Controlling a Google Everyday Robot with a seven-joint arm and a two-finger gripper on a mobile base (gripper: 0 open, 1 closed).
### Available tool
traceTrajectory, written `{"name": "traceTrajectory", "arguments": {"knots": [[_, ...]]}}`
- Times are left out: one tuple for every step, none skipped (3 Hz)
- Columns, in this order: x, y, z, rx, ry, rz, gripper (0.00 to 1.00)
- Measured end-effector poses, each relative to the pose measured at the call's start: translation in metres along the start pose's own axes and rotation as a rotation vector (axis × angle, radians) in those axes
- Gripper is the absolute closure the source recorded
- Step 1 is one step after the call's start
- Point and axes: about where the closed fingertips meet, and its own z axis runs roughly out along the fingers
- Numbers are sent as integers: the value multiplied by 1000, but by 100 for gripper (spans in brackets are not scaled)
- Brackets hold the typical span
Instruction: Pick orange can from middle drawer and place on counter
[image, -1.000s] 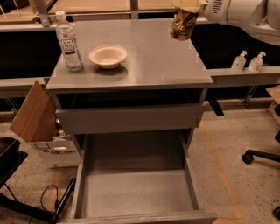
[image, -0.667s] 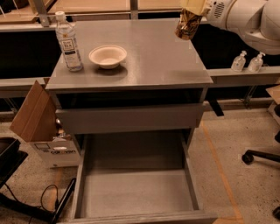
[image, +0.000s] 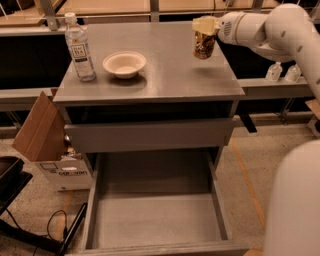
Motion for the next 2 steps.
{"name": "traceTrajectory", "arguments": {"knots": [[28,-9,30,32,100,-70,100],[58,-16,48,45,145,-112,100]]}}
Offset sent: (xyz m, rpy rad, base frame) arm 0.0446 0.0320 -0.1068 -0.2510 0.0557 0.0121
